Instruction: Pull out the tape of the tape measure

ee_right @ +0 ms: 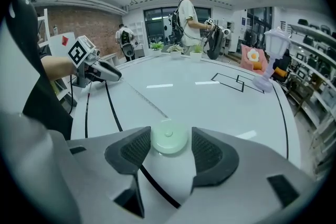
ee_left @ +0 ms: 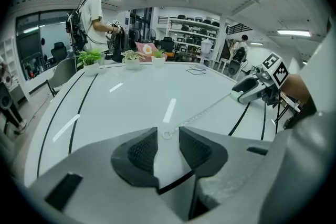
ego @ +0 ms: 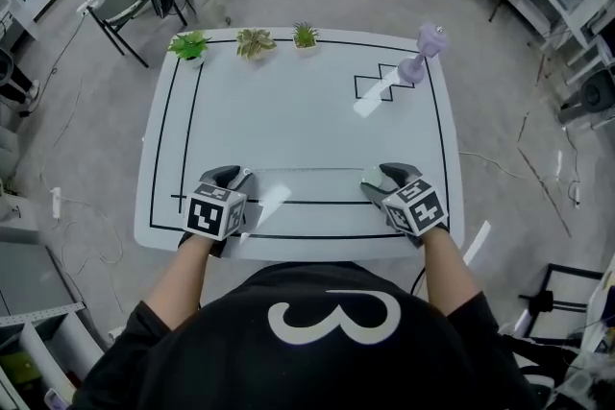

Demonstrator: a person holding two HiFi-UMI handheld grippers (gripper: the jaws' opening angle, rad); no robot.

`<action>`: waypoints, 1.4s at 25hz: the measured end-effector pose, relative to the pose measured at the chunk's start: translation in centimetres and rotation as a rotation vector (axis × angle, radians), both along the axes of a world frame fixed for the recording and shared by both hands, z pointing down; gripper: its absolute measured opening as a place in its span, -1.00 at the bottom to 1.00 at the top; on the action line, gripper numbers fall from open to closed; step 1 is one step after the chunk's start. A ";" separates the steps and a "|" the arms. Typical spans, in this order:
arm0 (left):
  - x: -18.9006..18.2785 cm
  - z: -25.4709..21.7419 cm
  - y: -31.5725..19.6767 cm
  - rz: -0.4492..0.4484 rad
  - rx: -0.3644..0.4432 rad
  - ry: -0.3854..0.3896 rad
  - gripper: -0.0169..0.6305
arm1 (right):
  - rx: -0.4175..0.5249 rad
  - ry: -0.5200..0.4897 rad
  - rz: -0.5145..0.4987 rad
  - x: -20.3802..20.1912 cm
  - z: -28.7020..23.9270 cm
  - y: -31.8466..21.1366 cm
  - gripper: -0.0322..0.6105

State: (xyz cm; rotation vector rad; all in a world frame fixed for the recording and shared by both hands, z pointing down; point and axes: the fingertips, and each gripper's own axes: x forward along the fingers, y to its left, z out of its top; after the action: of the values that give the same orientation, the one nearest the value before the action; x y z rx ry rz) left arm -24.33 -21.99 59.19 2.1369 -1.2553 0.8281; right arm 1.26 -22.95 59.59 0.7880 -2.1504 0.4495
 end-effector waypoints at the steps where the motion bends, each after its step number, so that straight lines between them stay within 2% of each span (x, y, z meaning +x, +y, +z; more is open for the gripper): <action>1: 0.0 -0.1 0.0 0.002 0.002 0.006 -0.59 | 0.002 -0.014 0.008 -0.1 -0.1 0.0 -0.20; 4: 0.0 -0.7 0.2 0.000 0.004 0.046 -0.42 | 0.021 -0.085 0.054 -0.3 -0.9 -0.2 -0.12; 7: 0.7 -2.3 0.7 0.001 0.009 0.119 -0.30 | 0.053 -0.168 0.107 -0.2 -2.9 -0.1 -0.11; 11: 3.2 -6.2 1.5 0.041 0.071 0.215 -0.29 | 0.071 -0.362 0.133 -0.7 -7.2 1.1 -0.11; 14: 6.0 -9.4 2.4 0.082 0.117 0.296 -0.29 | 0.105 -0.492 0.103 -1.4 -10.9 2.9 -0.12; 18: 10.2 -14.3 4.5 0.147 0.179 0.419 -0.33 | 0.167 -0.587 0.009 -2.1 -15.6 5.8 -0.14; 22: 14.1 -18.7 7.1 0.205 0.226 0.519 -0.39 | 0.210 -0.657 -0.036 -1.3 -19.7 8.4 -0.38; 24: 15.6 -20.0 8.2 0.228 0.232 0.536 -0.51 | 0.241 -0.657 -0.050 -0.6 -20.9 9.4 -0.52; 27: 17.3 -21.3 9.4 0.257 0.244 0.548 -0.91 | 0.243 -0.664 -0.043 0.1 -21.7 10.5 -0.85; 31: 18.8 -22.5 10.4 0.279 0.271 0.568 -0.93 | 0.207 -0.714 -0.059 -0.1 -22.3 11.6 -0.89; 35: 20.1 -23.2 11.1 0.312 0.290 0.557 -0.93 | 0.238 -0.738 -0.070 0.0 -23.4 12.0 -0.89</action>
State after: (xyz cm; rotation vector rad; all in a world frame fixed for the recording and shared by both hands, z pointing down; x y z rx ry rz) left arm -4.26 -10.88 35.95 2.5898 -0.7963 0.1271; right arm 1.23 -10.91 36.18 0.7416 -2.9510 0.5056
